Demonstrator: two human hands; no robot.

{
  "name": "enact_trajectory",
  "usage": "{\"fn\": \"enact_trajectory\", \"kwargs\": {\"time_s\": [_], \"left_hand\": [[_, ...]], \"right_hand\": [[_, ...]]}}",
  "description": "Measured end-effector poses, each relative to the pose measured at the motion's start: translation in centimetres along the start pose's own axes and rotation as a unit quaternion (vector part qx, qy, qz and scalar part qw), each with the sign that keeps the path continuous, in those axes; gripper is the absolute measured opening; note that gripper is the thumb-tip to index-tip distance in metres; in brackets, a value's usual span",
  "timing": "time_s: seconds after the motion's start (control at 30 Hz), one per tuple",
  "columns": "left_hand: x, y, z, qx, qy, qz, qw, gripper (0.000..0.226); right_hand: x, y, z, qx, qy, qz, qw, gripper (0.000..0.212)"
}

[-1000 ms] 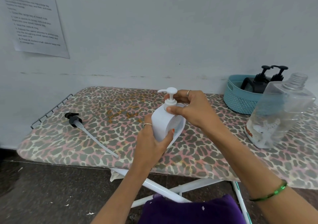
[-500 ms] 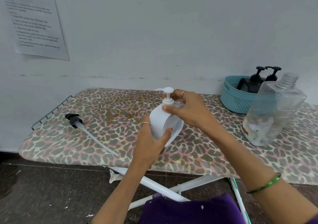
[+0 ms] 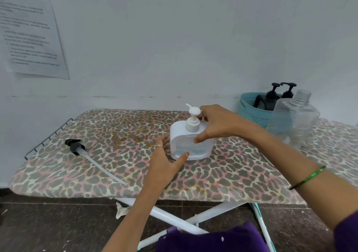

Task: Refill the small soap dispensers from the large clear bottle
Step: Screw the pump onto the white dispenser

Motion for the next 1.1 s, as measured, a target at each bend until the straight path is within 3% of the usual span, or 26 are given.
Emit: {"fn": "enact_trajectory", "kwargs": {"time_s": [0.23, 0.3, 0.43, 0.7, 1.1], "left_hand": [[0.7, 0.1, 0.8, -0.020, -0.140, -0.003, 0.990, 0.066], [1.0, 0.0, 1.0, -0.012, -0.186, 0.000, 0.983, 0.062], [1.5, -0.2, 1.1, 0.004, -0.238, 0.018, 0.971, 0.055], [1.9, -0.2, 0.4, 0.064, -0.262, 0.012, 0.963, 0.035], [2.0, -0.2, 0.4, 0.080, -0.256, -0.003, 0.963, 0.030]], "right_hand": [[-6.8, 0.1, -2.3, 0.068, 0.042, -0.123, 0.989, 0.050], [-9.5, 0.3, -3.7, 0.108, 0.036, -0.173, 0.978, 0.041], [-13.5, -0.4, -7.1, 0.193, 0.044, -0.250, 0.948, 0.047], [-14.1, -2.1, -10.3, 0.296, 0.162, -0.254, 0.907, 0.032], [-12.1, -3.5, -13.4, 0.341, 0.208, -0.249, 0.882, 0.040]]}}
Point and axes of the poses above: each hand's wrist, its own y-axis away from the middle knuckle, its own x-axis out of the palm, z = x × y, the point moved 5 cm from there along -y, towards the middle knuckle, and after that the axes turned 2 degrees about y, right-handed, at the moved point
